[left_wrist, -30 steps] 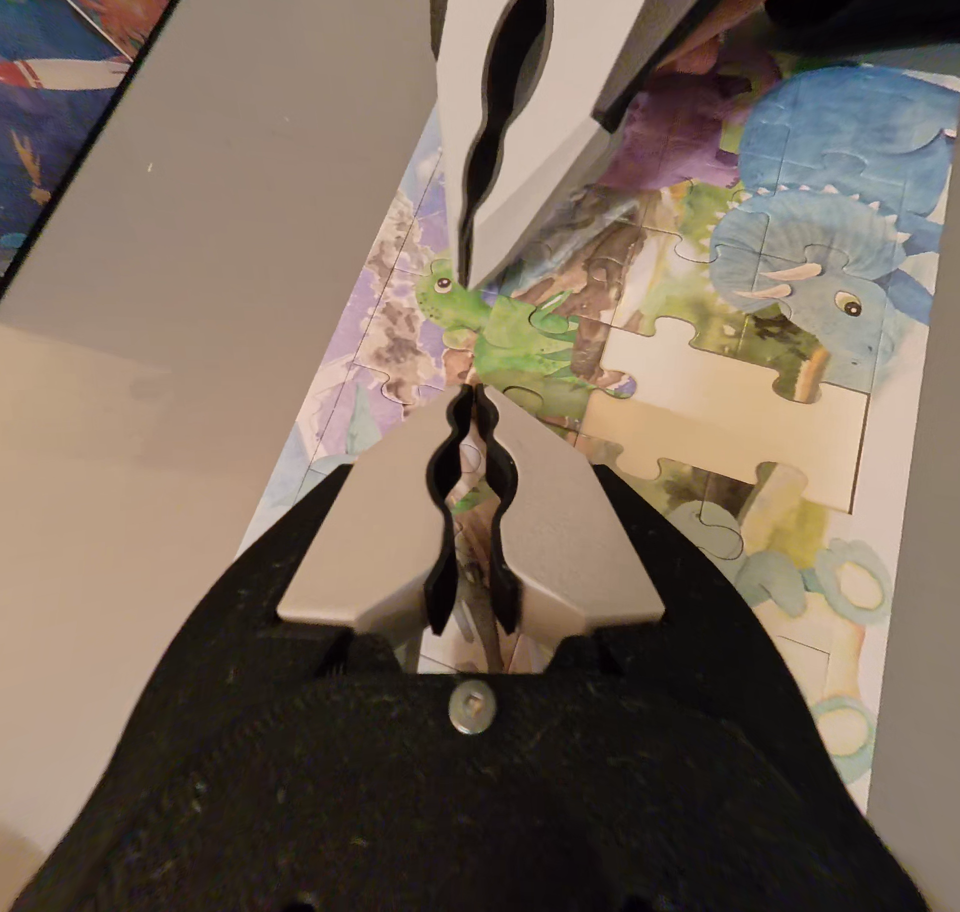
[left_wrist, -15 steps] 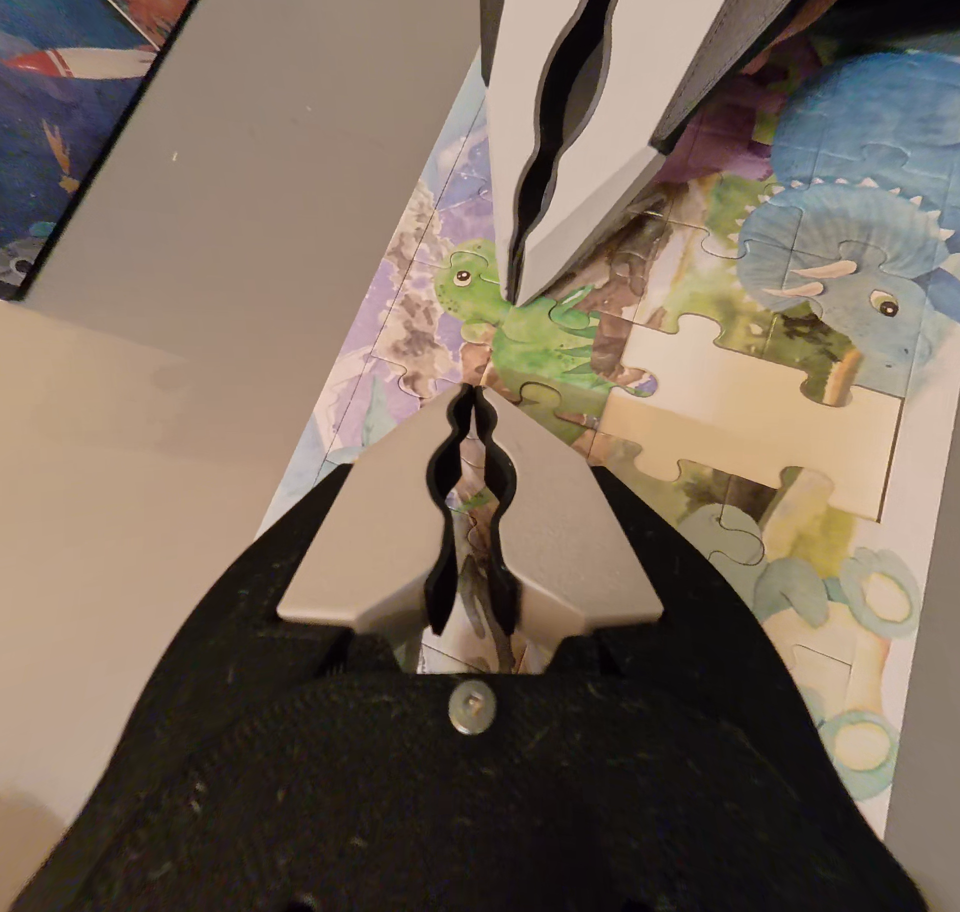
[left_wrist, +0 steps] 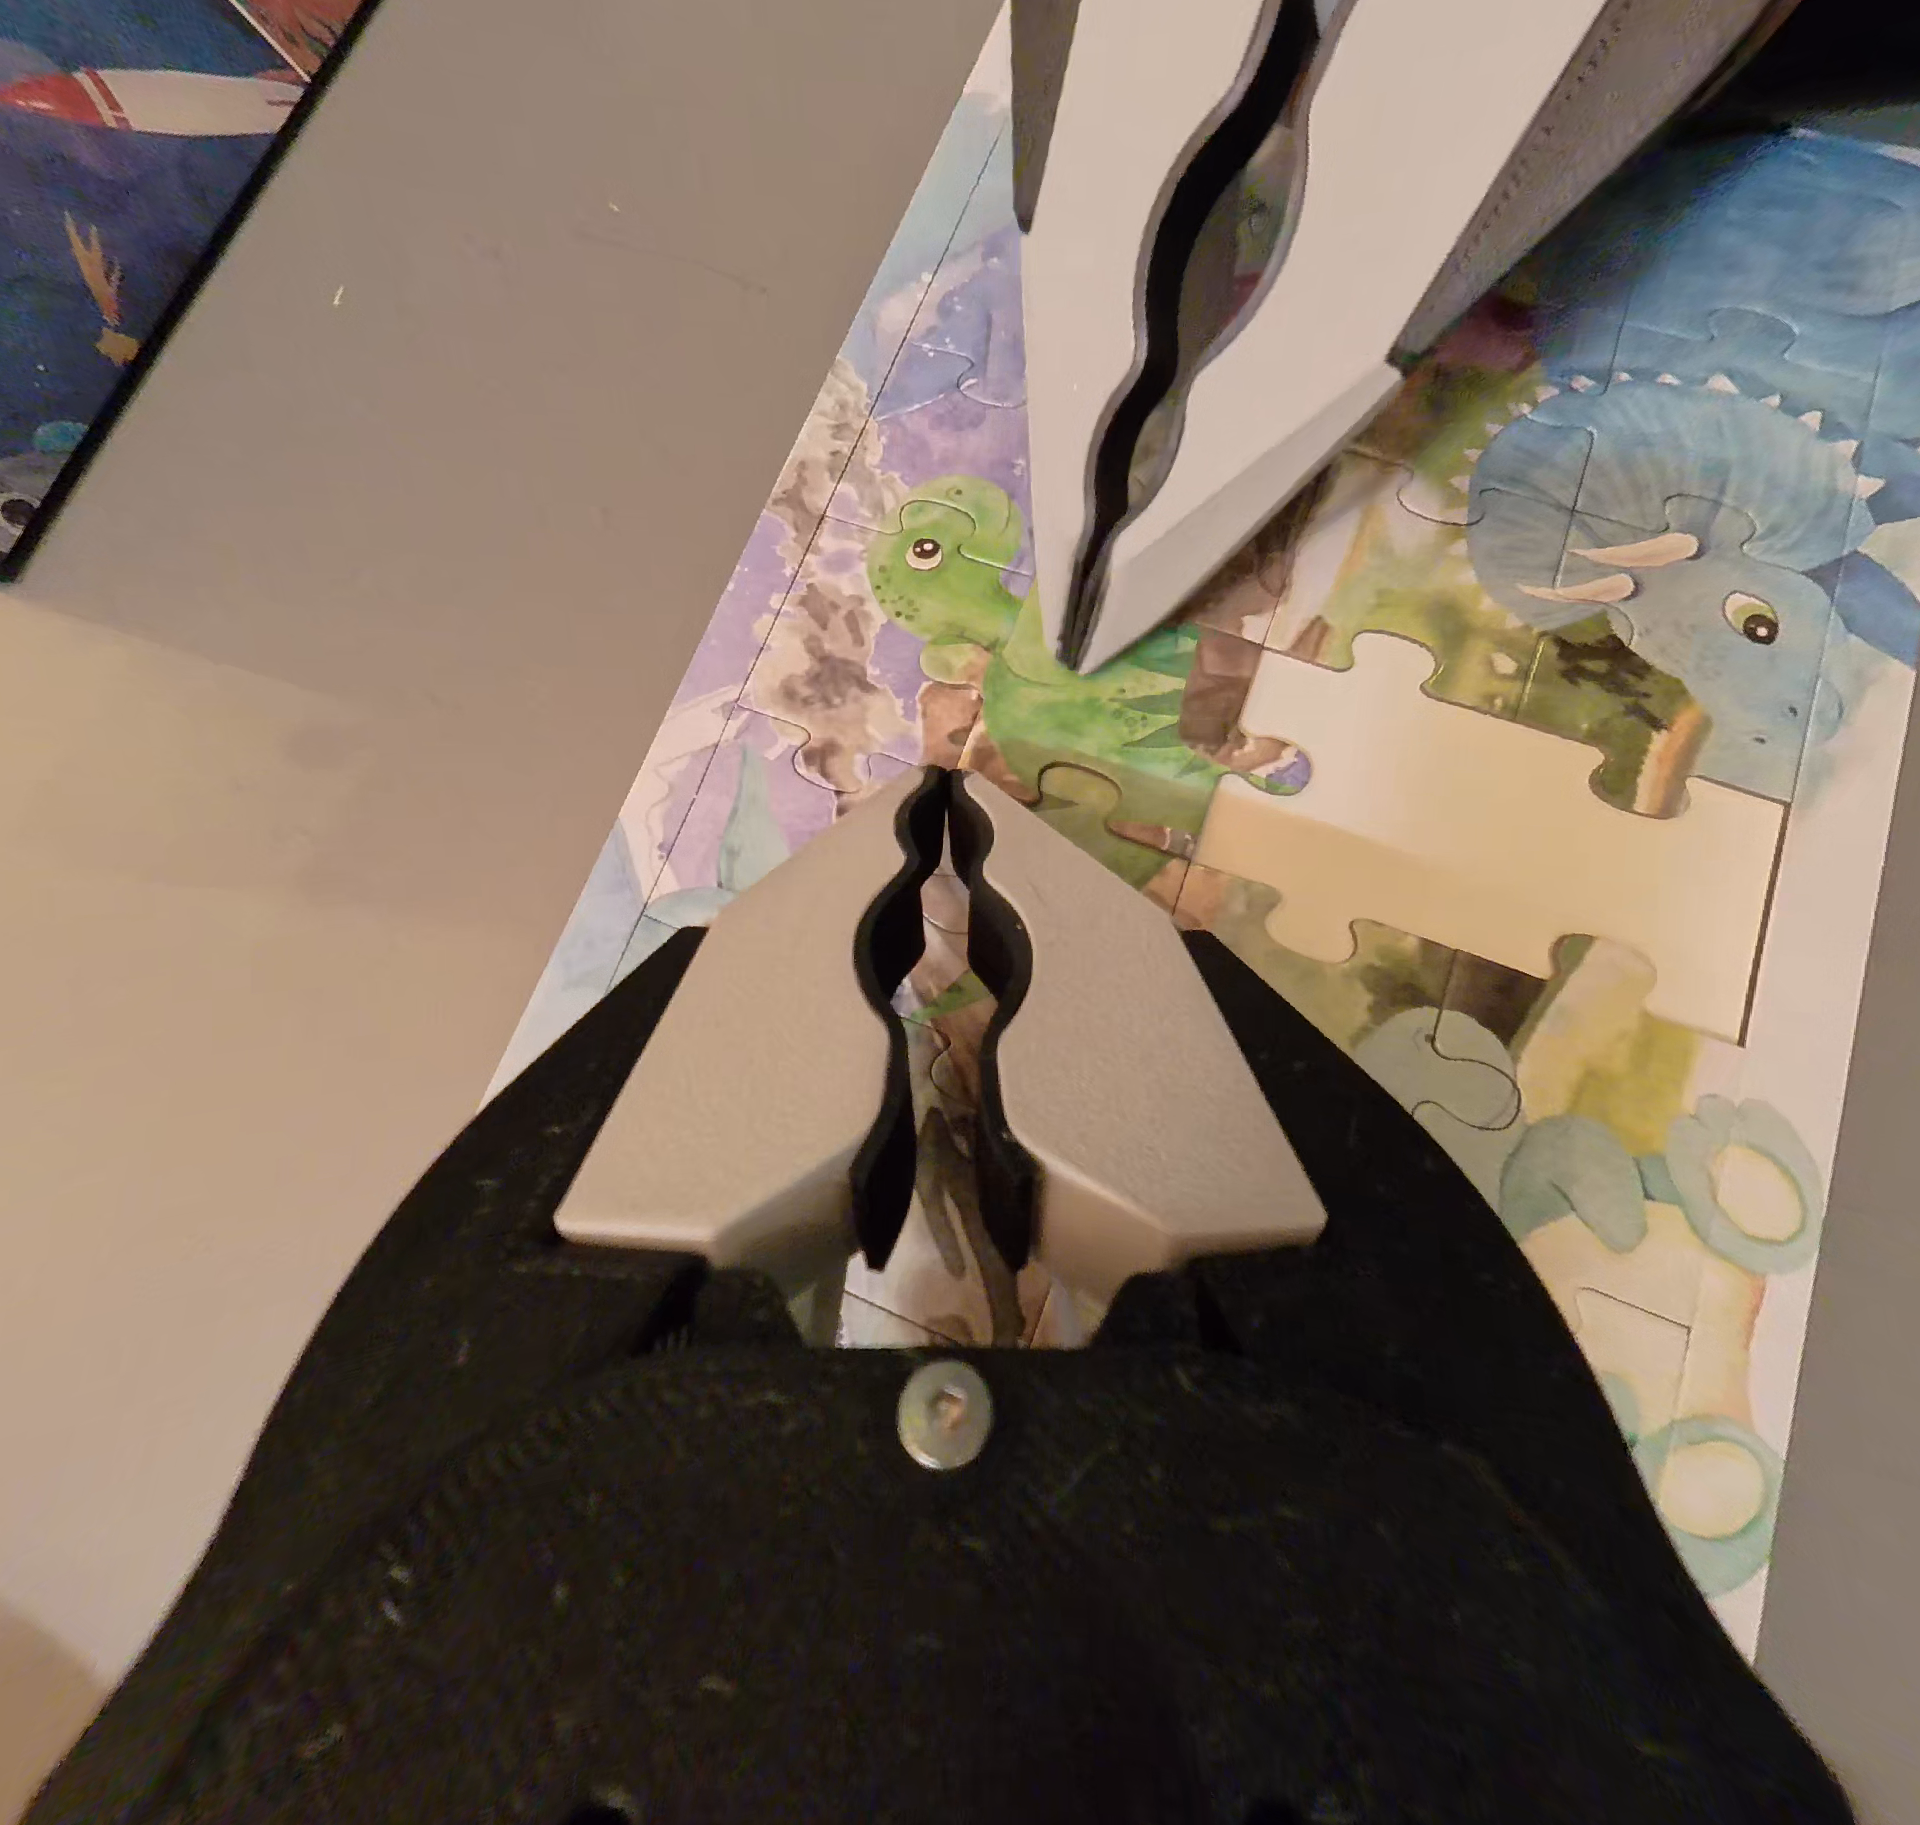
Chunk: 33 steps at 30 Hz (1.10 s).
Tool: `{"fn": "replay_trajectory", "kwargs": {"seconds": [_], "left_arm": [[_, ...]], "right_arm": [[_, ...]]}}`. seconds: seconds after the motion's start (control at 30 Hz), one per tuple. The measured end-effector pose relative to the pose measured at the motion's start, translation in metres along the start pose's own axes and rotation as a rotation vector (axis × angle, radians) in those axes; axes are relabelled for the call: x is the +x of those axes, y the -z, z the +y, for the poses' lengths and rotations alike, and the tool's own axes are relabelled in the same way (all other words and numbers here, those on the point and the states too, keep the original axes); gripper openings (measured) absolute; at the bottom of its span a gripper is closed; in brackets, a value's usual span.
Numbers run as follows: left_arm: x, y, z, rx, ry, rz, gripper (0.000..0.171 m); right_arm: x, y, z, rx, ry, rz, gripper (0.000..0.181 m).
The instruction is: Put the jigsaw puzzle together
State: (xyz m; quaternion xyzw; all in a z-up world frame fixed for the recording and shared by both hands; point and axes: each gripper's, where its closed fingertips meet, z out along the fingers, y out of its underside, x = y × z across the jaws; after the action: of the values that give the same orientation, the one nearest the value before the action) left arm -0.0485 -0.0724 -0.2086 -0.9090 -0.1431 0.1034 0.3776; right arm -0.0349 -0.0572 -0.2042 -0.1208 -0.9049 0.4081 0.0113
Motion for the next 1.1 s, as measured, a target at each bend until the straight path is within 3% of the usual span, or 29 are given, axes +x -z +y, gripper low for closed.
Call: {"fn": "replay_trajectory", "kwargs": {"seconds": [0.57,0.8,0.93,1.1], "left_arm": [[0.001,0.000,0.001,-0.045,-0.062,-0.062,0.000],[-0.017,0.012,-0.007,0.043,0.051,-0.077,0.000],[-0.017,0.004,0.006,-0.038,0.030,-0.092,0.000],[-0.021,0.005,0.006,-0.033,0.052,-0.101,0.000]], "right_arm": [[0.002,-0.014,-0.012,-0.010,0.028,0.069,0.000],[0.002,-0.014,-0.011,-0.040,-0.047,0.060,0.000],[0.005,-0.016,-0.014,-0.076,-0.003,0.089,0.000],[0.005,-0.019,-0.015,-0.074,-0.027,0.077,0.000]]}}
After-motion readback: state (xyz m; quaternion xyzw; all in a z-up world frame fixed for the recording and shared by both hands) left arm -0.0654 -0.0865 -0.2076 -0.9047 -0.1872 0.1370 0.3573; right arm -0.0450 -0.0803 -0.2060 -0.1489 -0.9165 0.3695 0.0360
